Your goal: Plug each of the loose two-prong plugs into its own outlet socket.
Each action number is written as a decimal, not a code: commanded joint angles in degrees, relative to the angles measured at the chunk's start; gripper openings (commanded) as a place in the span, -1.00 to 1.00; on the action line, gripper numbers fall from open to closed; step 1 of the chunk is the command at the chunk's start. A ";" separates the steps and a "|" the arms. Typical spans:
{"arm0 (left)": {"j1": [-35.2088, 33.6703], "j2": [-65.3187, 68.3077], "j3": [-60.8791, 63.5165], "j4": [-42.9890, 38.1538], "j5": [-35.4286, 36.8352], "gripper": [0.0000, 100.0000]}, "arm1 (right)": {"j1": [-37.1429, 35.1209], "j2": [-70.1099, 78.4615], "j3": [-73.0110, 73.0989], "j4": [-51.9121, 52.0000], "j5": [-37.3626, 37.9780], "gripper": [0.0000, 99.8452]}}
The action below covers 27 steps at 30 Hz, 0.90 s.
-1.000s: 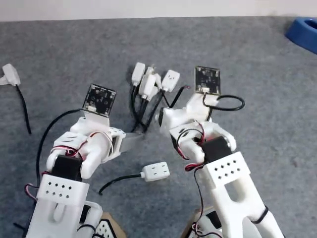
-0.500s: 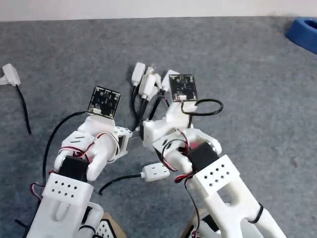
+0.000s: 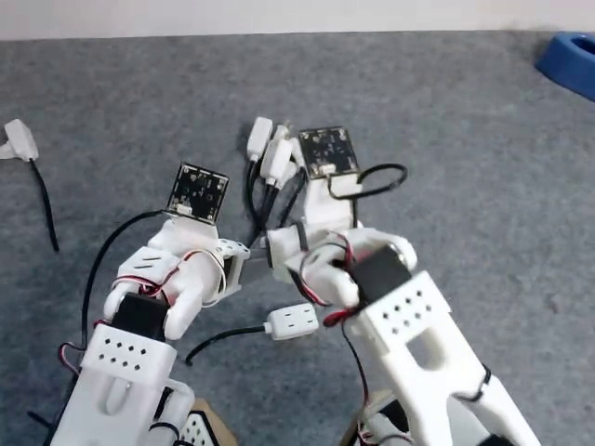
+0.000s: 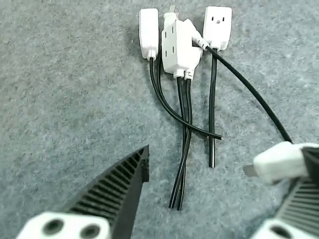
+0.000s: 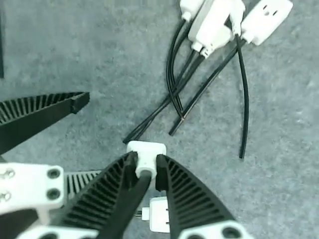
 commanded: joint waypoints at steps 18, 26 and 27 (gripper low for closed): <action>-10.77 -0.40 -0.84 -1.49 0.18 -0.19 | 2.59 4.35 -3.30 12.88 12.57 -0.99; -12.44 -0.40 -0.92 -1.49 0.09 -0.19 | 7.25 5.05 -3.21 7.34 13.98 -0.98; -13.05 -0.40 -0.92 -1.49 0.18 -0.19 | 7.96 5.23 -3.03 5.32 14.15 -0.97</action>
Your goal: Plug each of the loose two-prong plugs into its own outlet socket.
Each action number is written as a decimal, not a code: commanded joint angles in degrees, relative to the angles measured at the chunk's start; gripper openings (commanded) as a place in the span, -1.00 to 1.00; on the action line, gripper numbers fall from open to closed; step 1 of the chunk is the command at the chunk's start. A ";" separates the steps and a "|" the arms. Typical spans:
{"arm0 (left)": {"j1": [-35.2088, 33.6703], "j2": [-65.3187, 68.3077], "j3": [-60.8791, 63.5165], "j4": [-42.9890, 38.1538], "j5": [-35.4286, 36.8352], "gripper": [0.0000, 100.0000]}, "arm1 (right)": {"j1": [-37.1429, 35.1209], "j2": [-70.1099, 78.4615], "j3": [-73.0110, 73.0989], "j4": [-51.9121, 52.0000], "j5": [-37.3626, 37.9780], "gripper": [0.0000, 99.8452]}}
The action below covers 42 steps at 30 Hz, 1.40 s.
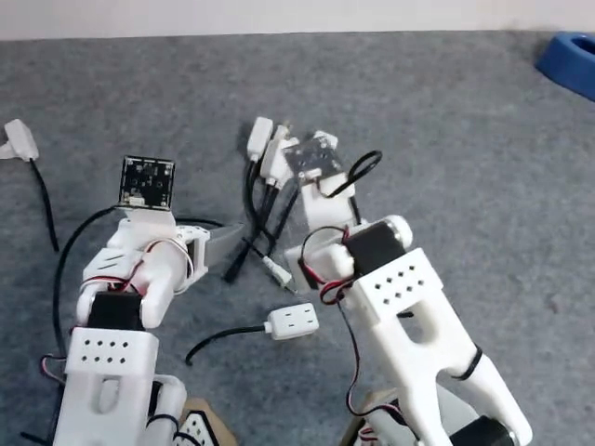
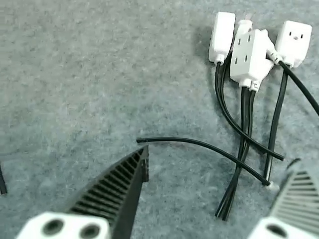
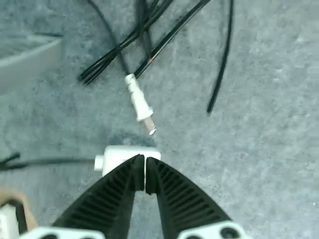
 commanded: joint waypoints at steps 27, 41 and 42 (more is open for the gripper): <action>-8.66 0.13 -2.42 -0.97 2.02 -0.19 | -9.80 29.23 -3.12 -20.35 41.85 -0.73; -8.66 0.13 -2.33 -0.88 2.02 -0.19 | -9.45 40.57 -3.38 -29.14 39.56 -0.73; -8.66 0.13 -2.33 -0.88 2.02 -0.19 | -9.27 41.01 -3.38 -29.67 39.56 -0.73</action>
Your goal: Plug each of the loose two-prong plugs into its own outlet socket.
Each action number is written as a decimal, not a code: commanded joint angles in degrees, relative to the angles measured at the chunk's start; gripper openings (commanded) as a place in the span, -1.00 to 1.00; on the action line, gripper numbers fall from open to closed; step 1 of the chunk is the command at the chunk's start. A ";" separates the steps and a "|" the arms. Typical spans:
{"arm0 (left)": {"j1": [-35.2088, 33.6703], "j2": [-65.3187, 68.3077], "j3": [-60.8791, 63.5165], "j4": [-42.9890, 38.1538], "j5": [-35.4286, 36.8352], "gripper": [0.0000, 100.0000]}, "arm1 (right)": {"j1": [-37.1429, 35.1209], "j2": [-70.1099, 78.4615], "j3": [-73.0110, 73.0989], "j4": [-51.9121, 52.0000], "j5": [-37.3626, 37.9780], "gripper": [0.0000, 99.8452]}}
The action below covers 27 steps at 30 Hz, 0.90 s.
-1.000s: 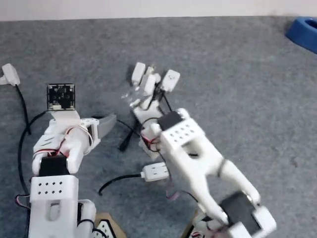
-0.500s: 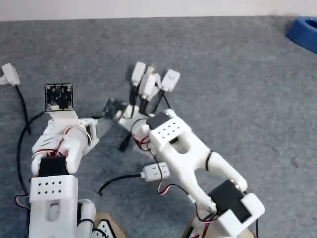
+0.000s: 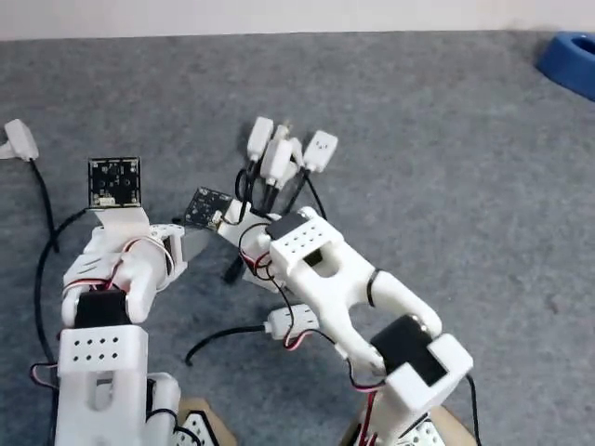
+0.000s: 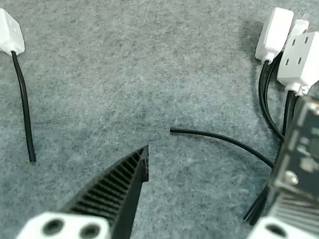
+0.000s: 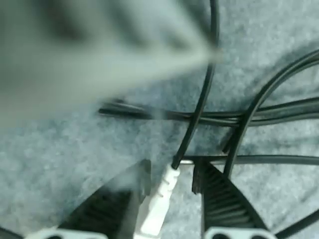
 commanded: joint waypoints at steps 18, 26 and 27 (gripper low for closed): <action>0.04 -0.22 -2.07 -0.97 0.44 -0.19 | 5.67 2.42 -4.09 -1.54 -9.67 -0.99; 2.59 -0.22 -2.07 -0.79 0.44 -0.19 | 14.73 -13.85 -7.52 8.40 -36.40 -0.99; 2.86 -0.22 -2.15 -0.18 0.44 -0.19 | 14.81 -16.92 -7.52 9.89 -38.86 -0.99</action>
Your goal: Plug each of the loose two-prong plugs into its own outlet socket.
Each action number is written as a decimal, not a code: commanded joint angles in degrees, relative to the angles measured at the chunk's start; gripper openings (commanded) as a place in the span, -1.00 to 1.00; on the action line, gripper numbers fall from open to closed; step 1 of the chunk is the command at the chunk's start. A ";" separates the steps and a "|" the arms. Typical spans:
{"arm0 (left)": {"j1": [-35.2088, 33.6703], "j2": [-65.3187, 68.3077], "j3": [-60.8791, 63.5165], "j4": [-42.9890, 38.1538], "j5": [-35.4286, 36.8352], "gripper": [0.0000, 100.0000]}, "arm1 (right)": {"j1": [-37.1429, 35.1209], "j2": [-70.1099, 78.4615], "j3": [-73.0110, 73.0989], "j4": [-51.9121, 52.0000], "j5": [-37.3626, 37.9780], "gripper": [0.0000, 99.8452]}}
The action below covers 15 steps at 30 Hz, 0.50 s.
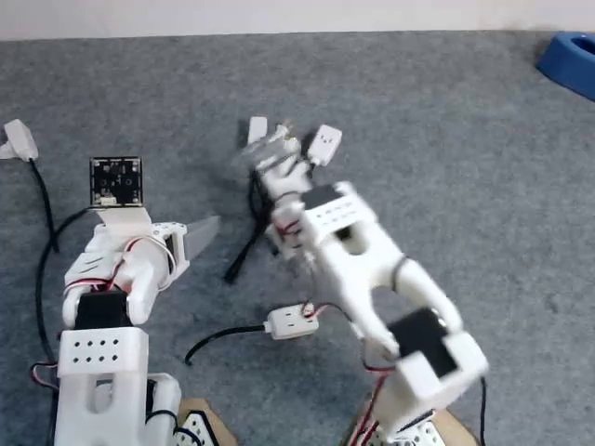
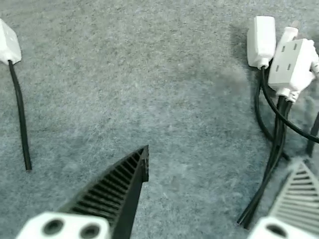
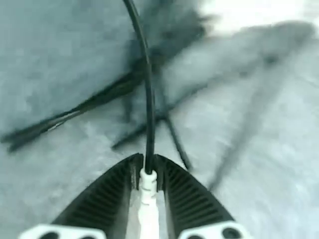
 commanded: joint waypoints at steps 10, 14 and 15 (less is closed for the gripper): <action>11.38 -0.57 -4.97 8.97 -2.55 -0.19 | -1.71 -34.07 5.23 6.55 -23.56 -0.99; 18.68 -0.66 -5.49 13.01 -6.77 -0.19 | -1.89 -37.49 8.57 4.70 -25.58 -0.99; 20.53 -0.66 -5.58 13.98 -6.95 -0.19 | -1.71 -37.76 9.71 3.82 -26.02 -0.99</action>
